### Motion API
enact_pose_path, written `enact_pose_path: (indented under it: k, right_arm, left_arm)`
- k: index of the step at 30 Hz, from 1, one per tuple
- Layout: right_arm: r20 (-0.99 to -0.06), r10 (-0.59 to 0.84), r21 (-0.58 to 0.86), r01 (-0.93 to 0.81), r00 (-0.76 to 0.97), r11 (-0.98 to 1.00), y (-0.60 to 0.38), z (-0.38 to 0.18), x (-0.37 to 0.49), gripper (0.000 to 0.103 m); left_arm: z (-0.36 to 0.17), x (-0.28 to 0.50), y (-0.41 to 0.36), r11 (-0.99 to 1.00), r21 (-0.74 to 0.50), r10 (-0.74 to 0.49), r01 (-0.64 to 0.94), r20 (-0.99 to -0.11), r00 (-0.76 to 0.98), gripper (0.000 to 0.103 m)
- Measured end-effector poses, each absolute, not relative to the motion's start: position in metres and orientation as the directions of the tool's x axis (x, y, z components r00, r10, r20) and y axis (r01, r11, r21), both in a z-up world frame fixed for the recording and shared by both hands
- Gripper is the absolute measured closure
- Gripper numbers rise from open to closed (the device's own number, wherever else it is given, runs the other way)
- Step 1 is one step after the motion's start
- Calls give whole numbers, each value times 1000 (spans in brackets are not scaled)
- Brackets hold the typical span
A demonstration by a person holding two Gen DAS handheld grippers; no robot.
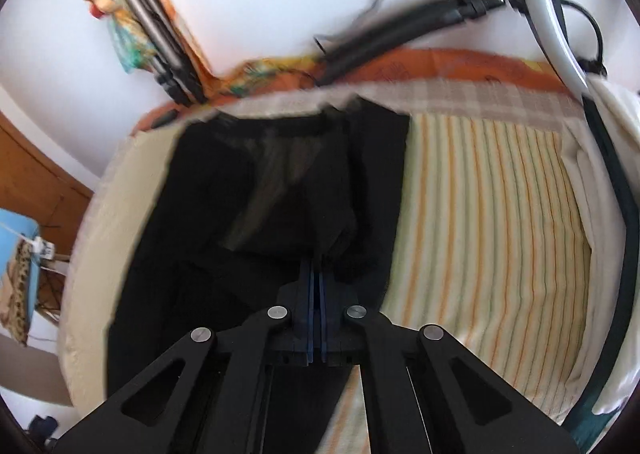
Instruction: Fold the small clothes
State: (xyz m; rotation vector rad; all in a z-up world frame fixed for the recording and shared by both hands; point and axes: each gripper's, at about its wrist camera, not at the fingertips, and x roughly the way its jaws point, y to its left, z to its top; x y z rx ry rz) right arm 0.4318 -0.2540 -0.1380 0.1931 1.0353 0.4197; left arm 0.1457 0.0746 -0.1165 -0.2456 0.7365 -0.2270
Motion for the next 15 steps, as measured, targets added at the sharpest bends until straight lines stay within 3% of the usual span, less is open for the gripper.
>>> enact_pose_path:
  k: [6, 15]
  right_arm:
    - [-762, 463, 372, -279, 452, 885, -218, -109, 458, 103]
    - [-831, 389, 298, -272, 397, 915, -170, -167, 489, 103]
  left_arm:
    - [-117, 150, 78, 943, -313, -296, 114, -630, 718, 72]
    - [-117, 149, 79, 948, -295, -285, 117, -629, 724, 72]
